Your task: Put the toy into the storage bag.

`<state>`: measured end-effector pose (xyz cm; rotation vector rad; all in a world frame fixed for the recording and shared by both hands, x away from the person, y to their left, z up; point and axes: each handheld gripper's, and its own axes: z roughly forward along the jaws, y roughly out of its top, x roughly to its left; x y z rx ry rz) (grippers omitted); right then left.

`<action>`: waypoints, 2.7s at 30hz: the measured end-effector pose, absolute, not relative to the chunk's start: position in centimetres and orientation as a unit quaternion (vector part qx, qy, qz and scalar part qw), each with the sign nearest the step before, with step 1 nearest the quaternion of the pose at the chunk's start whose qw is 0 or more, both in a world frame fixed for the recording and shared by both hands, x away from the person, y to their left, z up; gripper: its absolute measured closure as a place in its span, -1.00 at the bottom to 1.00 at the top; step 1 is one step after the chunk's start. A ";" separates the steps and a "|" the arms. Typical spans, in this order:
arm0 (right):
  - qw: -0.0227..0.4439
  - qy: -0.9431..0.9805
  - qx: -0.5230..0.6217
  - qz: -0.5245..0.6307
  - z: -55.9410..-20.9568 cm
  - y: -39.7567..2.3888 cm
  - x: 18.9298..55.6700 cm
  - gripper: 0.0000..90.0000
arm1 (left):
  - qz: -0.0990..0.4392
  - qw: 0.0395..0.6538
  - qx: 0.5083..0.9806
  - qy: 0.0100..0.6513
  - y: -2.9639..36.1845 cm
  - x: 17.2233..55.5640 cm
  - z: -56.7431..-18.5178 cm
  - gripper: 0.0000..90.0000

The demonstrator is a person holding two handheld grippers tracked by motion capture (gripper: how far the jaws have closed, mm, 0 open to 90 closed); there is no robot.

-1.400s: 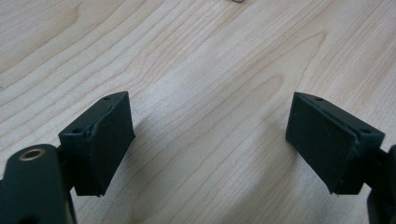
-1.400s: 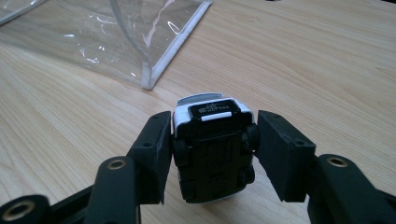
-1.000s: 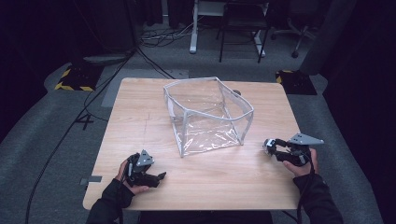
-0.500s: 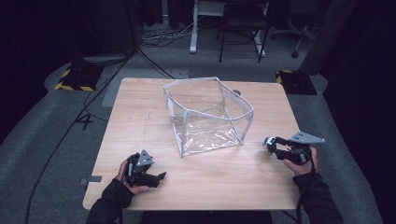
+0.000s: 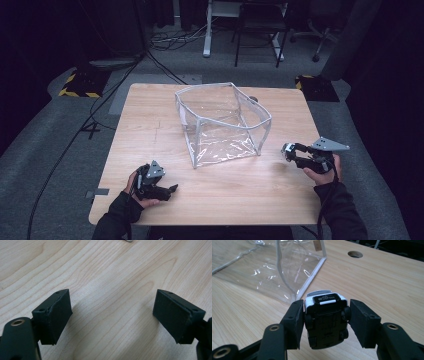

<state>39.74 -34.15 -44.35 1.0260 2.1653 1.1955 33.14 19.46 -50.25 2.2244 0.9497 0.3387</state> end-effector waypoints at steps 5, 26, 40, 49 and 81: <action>0.233 0.783 0.370 0.443 -43.5 -34.0 39.8 0.05 | 0.132 0.341 0.856 0.365 19.5 33.1 -50.2 -0.65; 0.257 0.774 0.349 0.461 -39.1 -33.3 40.2 0.04 | 0.132 0.341 0.856 0.365 19.5 33.1 -50.2 -0.65; 0.266 0.767 0.343 0.472 -36.9 -33.1 40.7 0.05 | 0.131 0.341 0.856 0.365 19.5 33.1 -50.2 -0.65; 0.277 0.762 0.337 0.479 -35.0 -32.6 40.9 0.05 | 0.133 0.342 0.855 0.367 19.4 33.2 -50.3 -0.66; 0.294 0.759 0.301 0.497 -30.4 -29.8 41.2 0.05 | 0.134 0.341 0.855 0.366 19.5 33.2 -50.3 -0.66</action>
